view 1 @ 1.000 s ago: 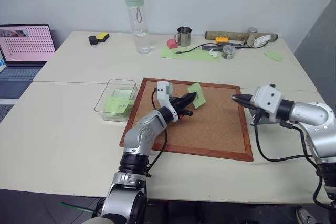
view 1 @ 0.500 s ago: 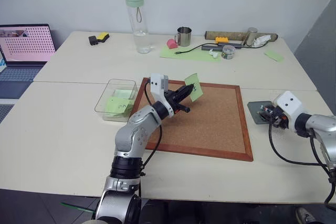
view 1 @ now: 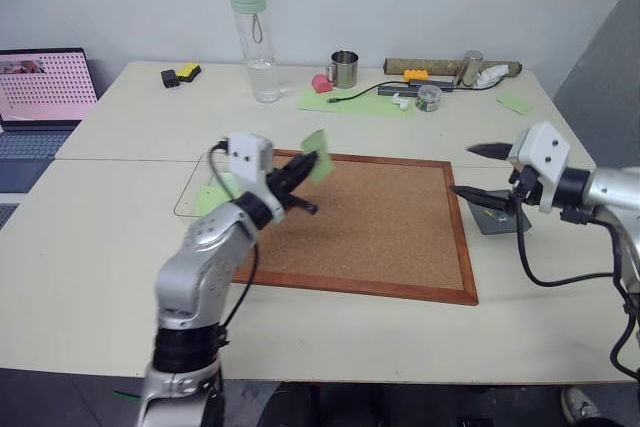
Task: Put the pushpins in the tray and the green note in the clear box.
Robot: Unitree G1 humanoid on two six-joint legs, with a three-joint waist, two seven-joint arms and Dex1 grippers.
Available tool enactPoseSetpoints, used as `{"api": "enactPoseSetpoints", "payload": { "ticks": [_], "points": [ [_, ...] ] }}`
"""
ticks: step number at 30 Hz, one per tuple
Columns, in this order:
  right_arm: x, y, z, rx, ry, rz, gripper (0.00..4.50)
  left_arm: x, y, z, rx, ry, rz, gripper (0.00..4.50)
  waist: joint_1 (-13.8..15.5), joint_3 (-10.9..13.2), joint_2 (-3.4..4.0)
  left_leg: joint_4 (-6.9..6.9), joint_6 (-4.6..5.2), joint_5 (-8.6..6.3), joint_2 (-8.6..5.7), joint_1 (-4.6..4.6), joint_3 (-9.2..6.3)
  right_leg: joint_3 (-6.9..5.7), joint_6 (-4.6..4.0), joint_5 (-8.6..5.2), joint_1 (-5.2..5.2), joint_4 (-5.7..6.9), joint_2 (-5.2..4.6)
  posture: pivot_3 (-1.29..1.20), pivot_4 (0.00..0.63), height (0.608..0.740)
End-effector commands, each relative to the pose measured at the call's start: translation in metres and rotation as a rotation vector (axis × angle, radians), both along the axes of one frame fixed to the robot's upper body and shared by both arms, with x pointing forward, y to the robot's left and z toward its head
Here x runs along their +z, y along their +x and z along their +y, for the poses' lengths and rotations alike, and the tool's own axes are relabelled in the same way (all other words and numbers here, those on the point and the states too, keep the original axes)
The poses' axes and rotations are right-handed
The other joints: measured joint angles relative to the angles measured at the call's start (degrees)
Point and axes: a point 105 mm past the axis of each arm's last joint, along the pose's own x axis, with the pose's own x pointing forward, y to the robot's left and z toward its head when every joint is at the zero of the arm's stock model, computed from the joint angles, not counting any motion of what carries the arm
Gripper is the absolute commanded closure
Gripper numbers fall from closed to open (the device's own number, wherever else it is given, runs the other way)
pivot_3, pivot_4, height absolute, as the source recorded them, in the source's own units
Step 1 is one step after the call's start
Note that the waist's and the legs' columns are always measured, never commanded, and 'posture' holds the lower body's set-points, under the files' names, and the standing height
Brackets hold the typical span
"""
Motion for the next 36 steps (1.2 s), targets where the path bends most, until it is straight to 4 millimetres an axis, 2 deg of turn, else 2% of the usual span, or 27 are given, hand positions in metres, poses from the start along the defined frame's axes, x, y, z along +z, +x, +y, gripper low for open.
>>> {"api": "enactPoseSetpoints", "payload": {
  "ticks": [1, 5, 12, 17, 24, 27, 29, 34, 36],
  "points": [
    [0.020, -0.018, 0.028, 0.164, 0.043, 0.039, 0.82, 0.024, 0.000, 0.040, 0.231, 0.122, -0.109, 4.50, 0.3, 0.0, -0.01, 0.01, 0.01, 0.00, 0.00, -0.01, -0.02, -0.01, 0.00, 0.00, 0.00, -0.01, 0.00, 0.00, 0.150, 0.740],
    [0.020, -0.023, 0.039, 0.222, 0.034, 0.073, 0.82, 0.022, 0.004, 0.074, 0.415, 0.219, -0.094, 4.50, 1.0, 0.0, -0.03, 0.02, 0.03, -0.02, -0.02, -0.03, -0.03, -0.01, 0.01, 0.02, 0.02, -0.10, -0.02, 0.00, 0.150, 0.740],
    [0.018, -0.022, 0.043, 0.235, 0.030, 0.083, 0.82, 0.000, 0.011, 0.101, 0.544, 0.291, 0.006, 4.50, 1.2, 0.0, -0.02, 0.02, 0.03, -0.02, -0.02, -0.14, -0.04, -0.04, 0.00, 0.03, -0.09, -0.11, -0.06, 0.00, 0.150, 0.740],
    [0.018, -0.023, 0.043, 0.239, 0.029, 0.084, 0.77, -0.002, 0.012, 0.103, 0.533, 0.283, 0.017, 3.65, 1.2, 0.0, -0.03, 0.05, 0.02, -0.01, -0.02, -0.36, -0.04, -0.03, -0.01, 0.04, -0.34, -0.04, -0.06, 0.00, 0.150, 0.740],
    [0.017, -0.024, 0.039, 0.233, 0.024, 0.090, 0.77, 0.012, 0.006, 0.107, 0.529, 0.251, -0.022, 2.42, 1.1, 0.0, -0.04, 0.05, 0.01, 0.00, -0.02, -0.57, 0.03, 0.02, -0.03, 0.05, -0.66, 0.09, -0.06, 0.00, 0.150, 0.740],
    [0.015, -0.021, 0.029, 0.183, 0.019, 0.091, 0.77, 0.022, -0.004, 0.110, 0.428, 0.309, -0.032, 1.82, 1.1, 0.0, -0.06, 0.06, 0.00, 0.00, -0.02, -0.65, 0.08, 0.05, -0.04, 0.06, -0.79, 0.14, -0.06, 0.00, 0.150, 0.740],
    [0.011, -0.021, 0.020, 0.147, 0.008, 0.104, 0.77, 0.021, -0.010, 0.115, 0.359, 0.384, -0.002, 1.49, 1.1, 0.0, -0.06, 0.03, 0.00, 0.00, 0.00, -0.69, 0.09, 0.06, -0.05, 0.06, -0.85, 0.13, -0.06, 0.00, 0.150, 0.740],
    [-0.013, -0.026, -0.020, 0.003, -0.055, 0.197, 0.77, 0.017, -0.046, 0.129, 0.091, 0.618, 0.068, 1.49, 1.1, 0.0, -0.03, -0.01, 0.00, 0.00, 0.00, -0.70, 0.13, 0.09, -0.07, 0.05, -0.85, 0.05, -0.07, 0.00, 0.150, 0.740],
    [-0.019, -0.028, -0.041, -0.076, -0.066, 0.222, 0.77, 0.011, -0.060, 0.144, 0.043, 0.683, 0.124, 1.49, 1.1, 0.0, -0.03, -0.03, 0.01, -0.01, -0.01, -0.70, 0.18, 0.11, -0.09, 0.04, -0.86, 0.03, -0.11, 0.00, 0.150, 0.740]
  ]
}}
